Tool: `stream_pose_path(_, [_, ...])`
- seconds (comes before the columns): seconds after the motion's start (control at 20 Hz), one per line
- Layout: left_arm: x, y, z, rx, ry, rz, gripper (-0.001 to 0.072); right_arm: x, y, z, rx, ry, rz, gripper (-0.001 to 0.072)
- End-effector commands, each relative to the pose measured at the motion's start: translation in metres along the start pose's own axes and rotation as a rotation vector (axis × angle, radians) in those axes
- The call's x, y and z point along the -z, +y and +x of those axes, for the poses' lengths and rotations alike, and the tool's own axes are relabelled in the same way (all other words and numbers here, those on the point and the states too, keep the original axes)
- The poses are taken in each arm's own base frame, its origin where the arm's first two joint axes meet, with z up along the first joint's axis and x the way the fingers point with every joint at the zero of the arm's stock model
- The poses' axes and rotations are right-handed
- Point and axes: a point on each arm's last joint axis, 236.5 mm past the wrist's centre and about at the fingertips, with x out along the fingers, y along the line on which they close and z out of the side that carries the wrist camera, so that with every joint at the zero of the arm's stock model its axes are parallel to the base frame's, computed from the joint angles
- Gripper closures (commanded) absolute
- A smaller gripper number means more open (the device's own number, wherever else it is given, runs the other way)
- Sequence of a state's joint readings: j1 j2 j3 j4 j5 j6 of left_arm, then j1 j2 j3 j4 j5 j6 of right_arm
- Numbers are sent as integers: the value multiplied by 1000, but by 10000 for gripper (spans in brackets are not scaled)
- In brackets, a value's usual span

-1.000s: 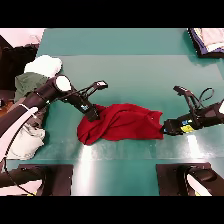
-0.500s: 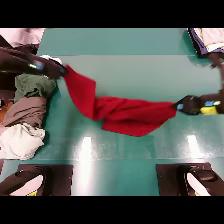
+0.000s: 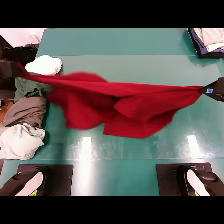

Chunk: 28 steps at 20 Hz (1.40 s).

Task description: Fold the shirts.

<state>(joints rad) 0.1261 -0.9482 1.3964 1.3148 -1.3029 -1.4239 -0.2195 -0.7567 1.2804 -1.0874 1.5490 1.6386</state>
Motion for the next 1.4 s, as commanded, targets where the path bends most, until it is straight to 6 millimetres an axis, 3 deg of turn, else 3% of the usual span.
stream_pose_path(0.0, [25, -12, 10, 68, 85, -66, 680, 4, 9, 1, -56, 39, -26, 698])
stream_pose_path(0.1, [1, -27, 1, 126, -16, -82, 681, -7, 29, -4, -135, -17, -64, 699])
stream_pose_path(0.2, [-43, -37, -37, 143, -201, -103, 681, -33, 48, -32, -153, -153, -126, 698])
stream_pose_path(0.35, [-108, -53, -138, 136, -532, -52, 681, -72, 89, -106, -164, -414, -249, 699])
stream_pose_path(0.45, [-130, -71, -214, 137, -706, 13, 681, -84, 119, -163, -168, -580, -344, 699])
stream_pose_path(0.55, [-137, -88, -282, 134, -856, 76, 680, -86, 141, -213, -153, -724, -416, 699])
stream_pose_path(0.65, [-137, -103, -337, 114, -978, 160, 680, -86, 153, -251, -126, -837, -463, 699])
stream_pose_path(0.75, [-134, -113, -377, 113, -1070, 190, 681, -83, 159, -275, -94, -900, -493, 699])
stream_pose_path(0.85, [-131, -118, -394, 111, -1108, 204, 681, -82, 160, -289, -67, -936, -507, 699])
stream_pose_path(1.0, [-135, -102, -382, 53, -1083, 185, 681, -95, 134, -289, 33, -929, -429, 700])
stream_pose_path(1.1, [-140, -80, -335, 20, -976, 122, 681, -106, 103, -259, 99, -814, -346, 700])
stream_pose_path(1.2, [-136, -59, -248, 29, -773, 66, 681, -112, 75, -200, 117, -590, -288, 700])
stream_pose_path(1.35, [-90, -36, -87, 99, -355, -45, 681, -100, 6, -77, 149, -155, -135, 700])
